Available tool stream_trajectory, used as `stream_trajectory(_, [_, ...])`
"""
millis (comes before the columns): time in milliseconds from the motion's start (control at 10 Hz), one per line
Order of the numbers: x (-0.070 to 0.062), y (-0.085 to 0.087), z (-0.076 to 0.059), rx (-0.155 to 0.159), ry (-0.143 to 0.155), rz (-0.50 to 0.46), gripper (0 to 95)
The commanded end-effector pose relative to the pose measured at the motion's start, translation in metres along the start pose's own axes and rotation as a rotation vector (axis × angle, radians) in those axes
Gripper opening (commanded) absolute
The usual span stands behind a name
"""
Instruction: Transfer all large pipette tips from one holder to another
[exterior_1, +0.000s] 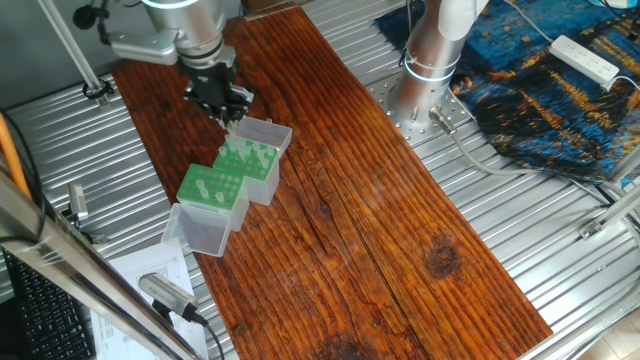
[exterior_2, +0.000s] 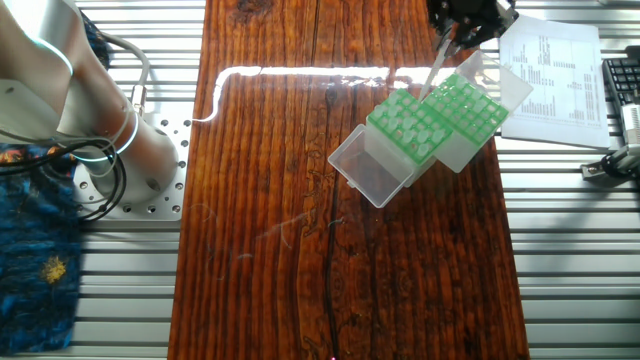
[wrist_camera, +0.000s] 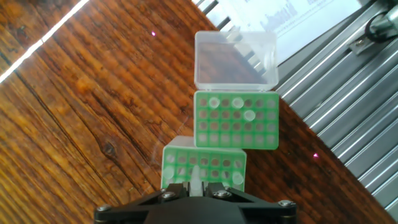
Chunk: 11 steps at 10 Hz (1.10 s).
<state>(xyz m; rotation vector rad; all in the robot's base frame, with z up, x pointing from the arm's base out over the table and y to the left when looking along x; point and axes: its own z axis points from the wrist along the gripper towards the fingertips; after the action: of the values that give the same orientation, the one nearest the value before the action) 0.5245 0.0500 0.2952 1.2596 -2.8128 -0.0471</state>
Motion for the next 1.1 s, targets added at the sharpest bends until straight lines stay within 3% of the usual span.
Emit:
stream_trajectory(100, [0.002, 0.0019, 0.0027, 0.003, -0.002, 0.0, 0.0])
stream_trajectory(1100, [0.008, 0.0013, 0.0118, -0.001, 0.008, -0.012, 0.0])
